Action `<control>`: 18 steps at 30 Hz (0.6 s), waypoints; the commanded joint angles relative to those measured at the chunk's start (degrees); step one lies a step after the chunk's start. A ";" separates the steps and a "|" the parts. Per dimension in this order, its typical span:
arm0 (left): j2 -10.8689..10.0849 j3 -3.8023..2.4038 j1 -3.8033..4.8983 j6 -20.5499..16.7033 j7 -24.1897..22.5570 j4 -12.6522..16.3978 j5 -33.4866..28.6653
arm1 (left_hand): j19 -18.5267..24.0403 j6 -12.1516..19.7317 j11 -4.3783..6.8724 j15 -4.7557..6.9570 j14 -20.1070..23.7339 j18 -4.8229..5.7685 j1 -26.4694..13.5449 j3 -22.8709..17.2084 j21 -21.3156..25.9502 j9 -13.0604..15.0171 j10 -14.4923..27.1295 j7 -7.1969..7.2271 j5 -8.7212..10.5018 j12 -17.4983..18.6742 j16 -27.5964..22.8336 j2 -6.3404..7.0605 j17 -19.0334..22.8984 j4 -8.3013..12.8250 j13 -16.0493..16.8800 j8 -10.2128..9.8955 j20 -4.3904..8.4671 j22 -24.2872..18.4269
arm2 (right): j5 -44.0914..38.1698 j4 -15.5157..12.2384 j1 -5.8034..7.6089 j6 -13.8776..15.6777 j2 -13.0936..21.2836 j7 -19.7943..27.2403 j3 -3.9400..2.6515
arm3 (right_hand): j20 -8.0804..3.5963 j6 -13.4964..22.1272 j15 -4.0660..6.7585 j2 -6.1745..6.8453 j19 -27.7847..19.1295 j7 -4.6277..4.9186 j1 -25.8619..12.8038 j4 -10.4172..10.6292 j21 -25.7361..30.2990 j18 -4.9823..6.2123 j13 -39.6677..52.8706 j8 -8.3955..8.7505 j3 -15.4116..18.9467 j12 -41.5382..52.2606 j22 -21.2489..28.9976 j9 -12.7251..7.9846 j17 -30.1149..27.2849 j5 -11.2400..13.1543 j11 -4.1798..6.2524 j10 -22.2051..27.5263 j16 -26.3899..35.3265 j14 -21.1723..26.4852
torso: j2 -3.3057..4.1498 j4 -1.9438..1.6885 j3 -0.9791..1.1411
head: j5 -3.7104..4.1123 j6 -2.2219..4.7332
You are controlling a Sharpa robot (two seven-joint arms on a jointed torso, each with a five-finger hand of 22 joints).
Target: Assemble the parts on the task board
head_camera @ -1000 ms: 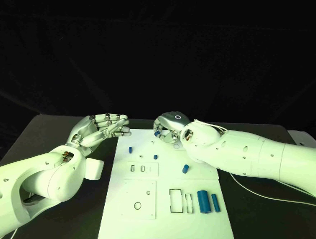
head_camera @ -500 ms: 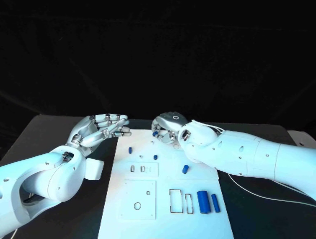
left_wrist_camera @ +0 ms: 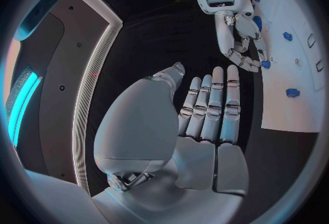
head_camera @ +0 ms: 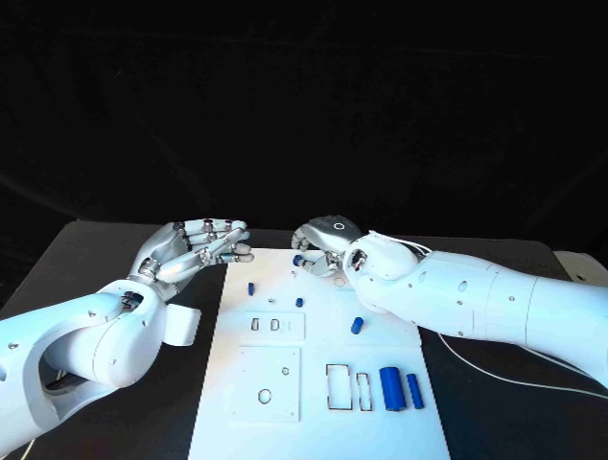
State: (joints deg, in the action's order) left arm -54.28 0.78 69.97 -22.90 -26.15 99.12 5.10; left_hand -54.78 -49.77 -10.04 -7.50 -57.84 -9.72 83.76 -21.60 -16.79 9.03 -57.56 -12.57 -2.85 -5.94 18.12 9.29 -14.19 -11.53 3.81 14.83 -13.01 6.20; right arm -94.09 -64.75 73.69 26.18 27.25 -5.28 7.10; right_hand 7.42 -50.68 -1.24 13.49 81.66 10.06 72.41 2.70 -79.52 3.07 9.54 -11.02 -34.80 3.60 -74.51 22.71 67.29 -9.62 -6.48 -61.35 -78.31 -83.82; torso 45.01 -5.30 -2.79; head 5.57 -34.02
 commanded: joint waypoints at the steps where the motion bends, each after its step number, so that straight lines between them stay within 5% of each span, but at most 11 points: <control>1: 0.10 -0.05 0.10 1.11 -0.19 0.03 0.17 | -0.30 0.43 -0.36 0.10 0.30 -0.76 -0.40 -0.30 0.08 -0.08 0.08 -1.00 -0.10 0.22 -0.20 0.04 -0.09 -0.04 -0.05 -0.23 -0.21 -0.09 | -0.09 -0.64 0.02 0.47 0.47 -0.07 0.00 | 0.05 0.91 -0.40 0.73 -0.71 0.04 -0.01 -0.05 1.21 0.87 -0.31 0.72 1.17 -0.02 0.78 -0.13 -0.74 -0.47 -0.11 1.21 0.40 -1.18 | 0.01 0.03 0.03 | 0.02 0.04; 8: -0.17 -0.04 0.11 1.13 -0.13 -0.03 0.17 | -0.29 0.48 -0.38 0.08 0.32 -0.75 -0.43 -0.29 0.10 -0.10 0.12 -1.03 -0.10 0.28 -0.23 0.07 -0.11 -0.02 -0.06 -0.26 -0.21 -0.10 | 0.02 -5.60 0.09 2.38 4.70 -0.24 -0.06 | -0.06 0.10 -0.23 0.40 -0.09 -0.08 0.26 -0.04 0.93 0.70 -0.15 0.57 1.76 0.52 0.21 0.09 -0.89 -1.23 0.07 0.05 0.42 -1.25 | -0.01 0.20 0.09 | -0.09 0.07; 12: -0.46 -0.04 0.11 1.27 -0.16 0.07 0.17 | -0.28 0.52 -0.40 0.07 0.36 -0.75 -0.43 -0.31 0.12 -0.11 0.15 -1.04 -0.10 0.33 -0.27 0.08 -0.13 0.02 -0.06 -0.29 -0.22 -0.12 | 2.51 -11.47 0.83 3.43 10.58 -0.31 -0.30 | -0.35 -1.07 0.08 0.15 1.43 0.12 0.17 0.35 -0.69 0.13 0.52 0.46 1.59 1.98 -2.13 0.32 0.78 -1.98 0.48 -4.30 -0.67 -1.79 | -0.03 0.52 0.12 | -0.01 0.31; 15: -0.64 -0.04 0.11 1.54 -0.22 0.10 0.16 | -0.25 0.54 -0.40 0.04 0.43 -0.74 -0.47 -0.30 0.15 -0.11 0.14 -1.03 -0.10 0.37 -0.32 0.12 -0.14 0.05 -0.05 -0.31 -0.24 -0.15 | 6.23 -14.63 1.59 2.13 14.50 -0.57 -0.41 | -0.63 -1.38 0.44 0.29 2.64 0.10 -0.02 0.61 -2.32 -0.38 1.32 0.62 1.59 3.49 -4.34 0.37 2.62 -1.95 1.01 -8.10 -1.82 -2.31 | -0.13 0.92 0.19 | 0.08 0.42; 18: -0.69 -0.03 0.11 1.81 -0.25 0.03 0.16 | -0.23 0.53 -0.40 0.03 0.46 -0.74 -0.48 -0.30 0.16 -0.11 0.13 -1.02 -0.10 0.37 -0.34 0.13 -0.14 0.06 -0.05 -0.30 -0.25 -0.16 | 11.18 -16.57 2.08 -0.23 17.86 -0.92 -0.46 | -1.49 -2.13 1.46 1.15 4.72 -0.91 -0.75 1.14 -5.31 -1.33 3.15 0.47 2.90 5.97 -8.39 0.60 4.12 -1.92 2.30 -12.83 -2.85 -2.71 | -0.22 1.27 0.28 | 0.25 0.51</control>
State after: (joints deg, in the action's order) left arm -55.03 0.79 70.00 -22.60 -26.00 99.05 5.10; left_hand -54.78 -49.65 -10.04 -7.50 -57.84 -9.72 83.76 -21.59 -16.79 8.99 -57.56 -12.69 -2.85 -5.94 18.12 9.29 -14.25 -11.53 3.81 14.83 -13.01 6.10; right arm -89.37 -80.64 75.71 27.97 44.43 -5.51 6.61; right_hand 6.27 -52.60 0.03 14.45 84.14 9.24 71.85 3.82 -84.45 2.46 12.36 -10.40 -32.26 9.17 -74.95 23.28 71.14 -11.44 -4.41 -73.43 -80.98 -84.03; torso 44.90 -4.49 -2.62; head 5.67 -33.63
